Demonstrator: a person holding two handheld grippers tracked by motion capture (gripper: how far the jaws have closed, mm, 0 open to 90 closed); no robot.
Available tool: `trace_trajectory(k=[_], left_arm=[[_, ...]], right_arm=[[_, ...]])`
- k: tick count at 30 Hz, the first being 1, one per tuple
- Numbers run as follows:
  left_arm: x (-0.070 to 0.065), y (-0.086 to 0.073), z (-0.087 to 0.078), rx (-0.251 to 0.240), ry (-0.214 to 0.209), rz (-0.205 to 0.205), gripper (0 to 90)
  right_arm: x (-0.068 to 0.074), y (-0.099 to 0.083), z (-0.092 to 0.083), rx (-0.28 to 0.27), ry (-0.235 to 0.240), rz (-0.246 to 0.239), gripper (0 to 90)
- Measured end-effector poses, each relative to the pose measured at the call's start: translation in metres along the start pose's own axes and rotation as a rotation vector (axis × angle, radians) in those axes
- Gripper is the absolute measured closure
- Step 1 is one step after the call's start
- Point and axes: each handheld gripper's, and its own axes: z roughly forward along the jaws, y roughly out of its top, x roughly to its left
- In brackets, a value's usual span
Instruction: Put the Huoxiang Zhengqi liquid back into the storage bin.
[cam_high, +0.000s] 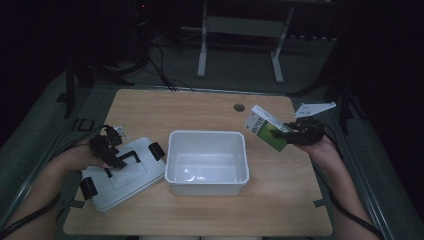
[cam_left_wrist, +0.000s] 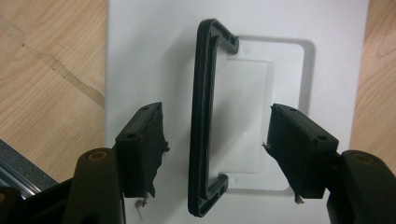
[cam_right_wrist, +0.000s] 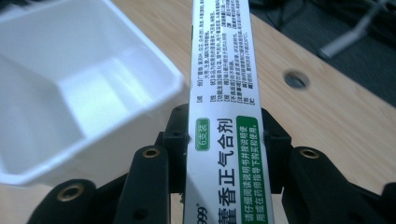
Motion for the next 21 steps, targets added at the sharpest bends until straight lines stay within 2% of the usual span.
trace_trajectory(k=[5,10,15,16,17,21], left_arm=[[-0.001,0.001,-0.002,0.002,-0.001,0.001,36.6],[-0.002,0.000,-0.001,0.006,0.000,0.007,36.6],[-0.003,-0.001,0.001,0.019,0.002,0.008,36.6],[-0.003,-0.001,0.001,0.019,0.001,0.009,36.6],[-0.003,-0.001,0.000,0.016,0.003,0.007,36.6],[-0.002,-0.001,0.000,0.015,0.000,0.007,36.6]], right_arm=[[0.023,0.020,-0.006,-0.038,0.078,-0.075,63.5],[0.043,0.035,-0.003,-0.065,0.154,-0.143,63.5],[0.064,0.043,0.006,-0.064,0.232,-0.242,63.5],[0.067,0.044,0.008,-0.065,0.243,-0.257,63.5],[0.071,0.045,0.012,-0.068,0.278,-0.268,63.5],[0.086,0.047,0.023,-0.056,0.339,-0.328,63.4]])
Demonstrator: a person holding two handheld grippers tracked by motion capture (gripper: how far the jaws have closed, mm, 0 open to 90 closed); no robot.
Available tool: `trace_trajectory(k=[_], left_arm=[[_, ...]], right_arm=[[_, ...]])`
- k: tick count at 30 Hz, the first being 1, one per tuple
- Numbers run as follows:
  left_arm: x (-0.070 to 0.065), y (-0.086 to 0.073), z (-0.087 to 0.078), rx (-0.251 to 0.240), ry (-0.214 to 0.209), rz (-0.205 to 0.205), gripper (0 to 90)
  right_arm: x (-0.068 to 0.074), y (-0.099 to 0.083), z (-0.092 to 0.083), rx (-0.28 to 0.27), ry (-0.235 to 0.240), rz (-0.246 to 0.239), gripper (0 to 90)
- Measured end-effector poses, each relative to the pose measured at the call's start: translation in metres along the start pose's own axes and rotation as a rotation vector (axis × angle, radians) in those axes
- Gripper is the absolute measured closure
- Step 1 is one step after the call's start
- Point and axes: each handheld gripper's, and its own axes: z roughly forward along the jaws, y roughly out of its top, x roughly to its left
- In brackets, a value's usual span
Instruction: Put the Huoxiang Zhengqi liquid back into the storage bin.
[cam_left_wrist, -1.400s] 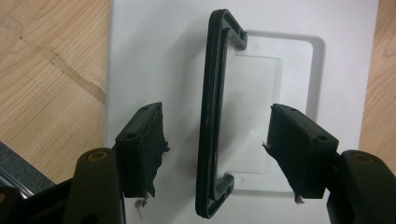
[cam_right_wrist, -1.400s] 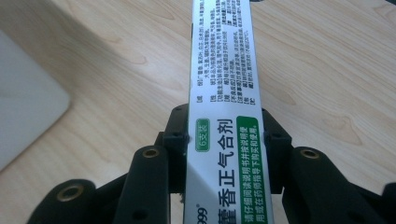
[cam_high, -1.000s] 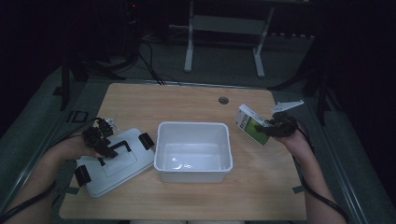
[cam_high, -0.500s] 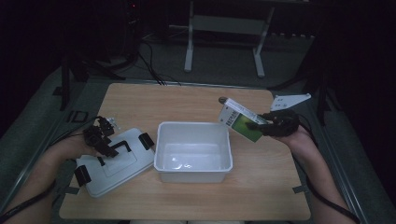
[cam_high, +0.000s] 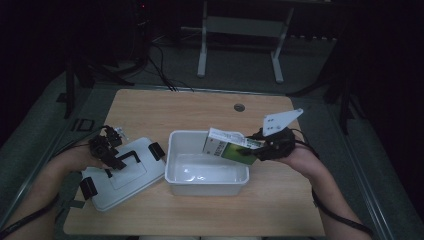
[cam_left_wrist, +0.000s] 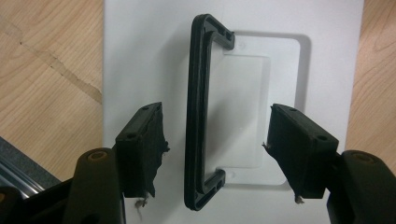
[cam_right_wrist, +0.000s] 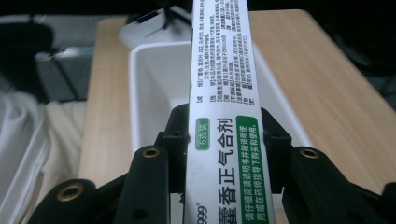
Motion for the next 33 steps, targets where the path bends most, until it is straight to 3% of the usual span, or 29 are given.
trace_trajectory(k=[4,11,20,33], left_arm=[[0.000,0.000,0.000,0.003,0.000,0.003,36.6],[0.001,-0.001,0.002,0.006,-0.012,-0.001,36.6],[0.000,0.001,0.002,0.012,-0.008,0.007,36.6],[0.001,-0.001,0.003,0.018,-0.012,0.013,36.6]], right_arm=[[0.007,0.002,0.020,0.034,0.052,-0.040,63.5],[0.009,-0.002,0.045,0.065,0.110,-0.062,63.5],[0.003,-0.015,0.085,0.165,0.170,-0.045,63.5],[0.002,-0.027,0.122,0.270,0.240,-0.046,63.5]])
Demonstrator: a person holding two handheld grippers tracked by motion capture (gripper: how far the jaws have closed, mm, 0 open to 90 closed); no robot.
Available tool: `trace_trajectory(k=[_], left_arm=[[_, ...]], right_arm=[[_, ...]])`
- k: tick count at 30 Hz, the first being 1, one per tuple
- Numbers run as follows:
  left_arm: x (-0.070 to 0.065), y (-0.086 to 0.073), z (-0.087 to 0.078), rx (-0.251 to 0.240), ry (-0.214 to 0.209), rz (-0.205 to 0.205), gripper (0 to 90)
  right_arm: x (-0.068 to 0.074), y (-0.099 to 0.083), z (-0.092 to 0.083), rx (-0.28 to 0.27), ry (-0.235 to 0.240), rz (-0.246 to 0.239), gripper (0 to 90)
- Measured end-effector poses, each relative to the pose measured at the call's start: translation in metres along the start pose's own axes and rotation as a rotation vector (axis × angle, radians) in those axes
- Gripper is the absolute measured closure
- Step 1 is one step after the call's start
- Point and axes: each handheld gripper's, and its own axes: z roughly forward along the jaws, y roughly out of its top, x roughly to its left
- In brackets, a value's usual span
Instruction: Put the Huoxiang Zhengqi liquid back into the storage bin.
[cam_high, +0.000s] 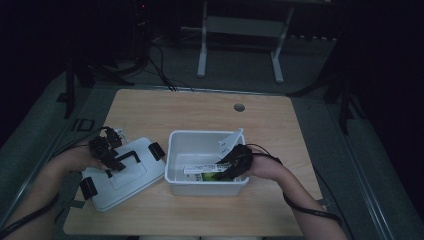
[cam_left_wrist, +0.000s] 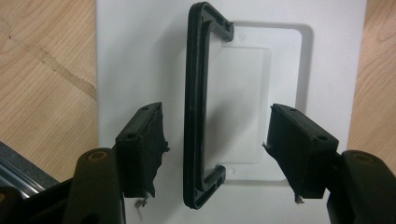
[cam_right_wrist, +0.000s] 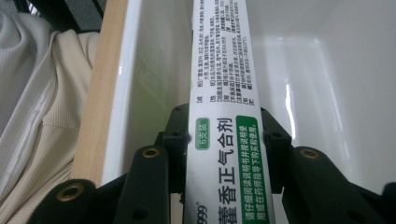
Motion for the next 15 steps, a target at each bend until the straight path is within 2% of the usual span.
trace_trajectory(k=[8,11,15], left_arm=[[-0.0001,0.0007,-0.0016,-0.009,0.003,0.000,36.6],[-0.0005,0.0006,-0.0008,-0.007,0.002,0.000,36.7],[-0.0004,0.0002,-0.0002,-0.002,0.004,0.001,36.6]], right_arm=[[0.0005,0.0047,0.0064,0.070,0.012,0.002,63.3],[0.0018,0.0066,0.0112,0.120,0.007,-0.008,63.3],[0.0009,0.0082,0.0121,0.132,0.019,0.003,62.8]])
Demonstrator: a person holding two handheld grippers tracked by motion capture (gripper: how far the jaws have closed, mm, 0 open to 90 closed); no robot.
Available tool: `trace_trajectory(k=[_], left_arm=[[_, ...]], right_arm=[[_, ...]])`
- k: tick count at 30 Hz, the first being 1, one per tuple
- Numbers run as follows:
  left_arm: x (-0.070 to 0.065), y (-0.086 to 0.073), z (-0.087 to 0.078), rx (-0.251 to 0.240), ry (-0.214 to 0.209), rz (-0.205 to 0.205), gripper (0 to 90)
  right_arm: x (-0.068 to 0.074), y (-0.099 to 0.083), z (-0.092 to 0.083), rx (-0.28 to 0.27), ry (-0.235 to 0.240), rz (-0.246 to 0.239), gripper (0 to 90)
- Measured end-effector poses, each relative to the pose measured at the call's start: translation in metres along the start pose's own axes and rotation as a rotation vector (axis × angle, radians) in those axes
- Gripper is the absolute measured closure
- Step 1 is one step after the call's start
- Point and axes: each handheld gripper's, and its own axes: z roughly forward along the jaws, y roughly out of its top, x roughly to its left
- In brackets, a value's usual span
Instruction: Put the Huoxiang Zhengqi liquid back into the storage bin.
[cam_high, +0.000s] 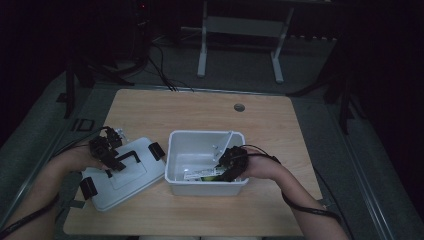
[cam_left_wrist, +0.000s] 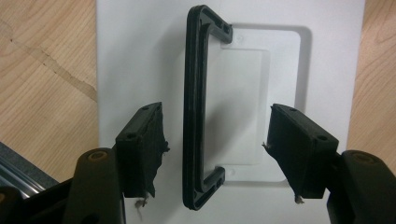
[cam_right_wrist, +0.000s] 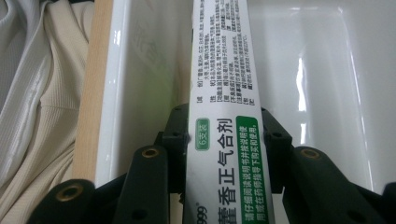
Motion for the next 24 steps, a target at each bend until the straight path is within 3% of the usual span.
trace_trajectory(k=[14,21,24], left_arm=[[-0.001,-0.001,0.001,0.005,-0.006,0.003,36.6],[-0.002,-0.003,-0.001,0.003,-0.008,-0.002,36.6],[-0.002,-0.002,-0.001,0.004,-0.009,0.000,36.6]], right_arm=[[0.000,0.000,0.001,0.096,-0.026,0.030,59.2],[0.002,-0.002,-0.010,0.054,-0.024,0.030,55.6],[0.002,-0.005,-0.023,-0.006,-0.032,0.033,55.0]])
